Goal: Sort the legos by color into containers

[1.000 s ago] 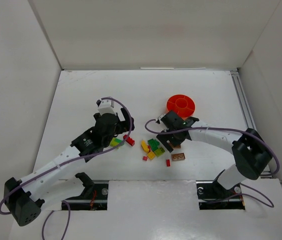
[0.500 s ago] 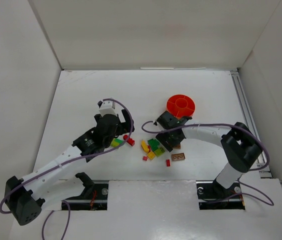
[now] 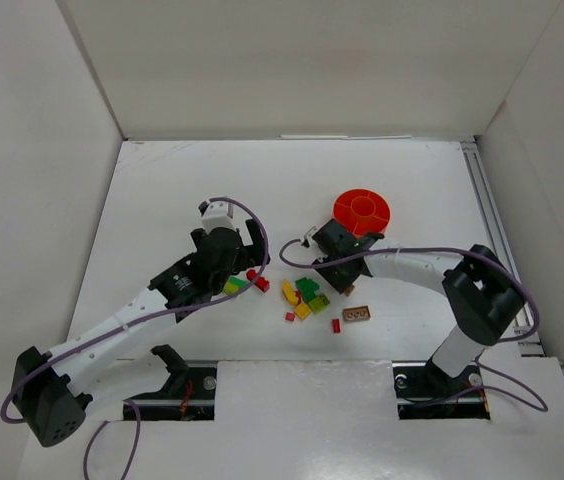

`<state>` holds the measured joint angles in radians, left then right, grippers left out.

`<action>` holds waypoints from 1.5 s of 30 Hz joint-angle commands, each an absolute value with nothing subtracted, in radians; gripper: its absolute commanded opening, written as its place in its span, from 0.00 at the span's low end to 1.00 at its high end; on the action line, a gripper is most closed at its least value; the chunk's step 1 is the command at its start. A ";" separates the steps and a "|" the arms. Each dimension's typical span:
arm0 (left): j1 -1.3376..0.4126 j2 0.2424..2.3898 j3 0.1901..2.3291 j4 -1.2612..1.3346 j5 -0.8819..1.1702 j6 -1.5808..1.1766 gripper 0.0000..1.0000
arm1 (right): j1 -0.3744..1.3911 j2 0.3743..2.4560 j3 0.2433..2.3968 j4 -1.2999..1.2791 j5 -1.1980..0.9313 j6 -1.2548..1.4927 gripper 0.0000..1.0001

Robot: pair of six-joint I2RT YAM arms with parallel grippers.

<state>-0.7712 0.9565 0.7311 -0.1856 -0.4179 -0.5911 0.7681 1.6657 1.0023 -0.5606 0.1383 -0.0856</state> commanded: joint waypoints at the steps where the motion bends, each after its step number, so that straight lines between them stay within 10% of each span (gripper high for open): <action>1: -0.773 0.940 0.755 -0.181 -0.425 -0.586 1.00 | 0.782 1.580 1.002 -0.442 0.104 -0.138 0.21; 33: -0.773 0.969 0.810 -0.002 -0.456 -0.519 1.00 | 0.259 1.368 1.109 -0.057 -0.112 -0.231 0.22; 45: -0.735 1.114 0.902 -0.025 -0.328 -0.466 1.00 | 0.054 1.519 1.054 0.097 -0.593 -0.291 0.29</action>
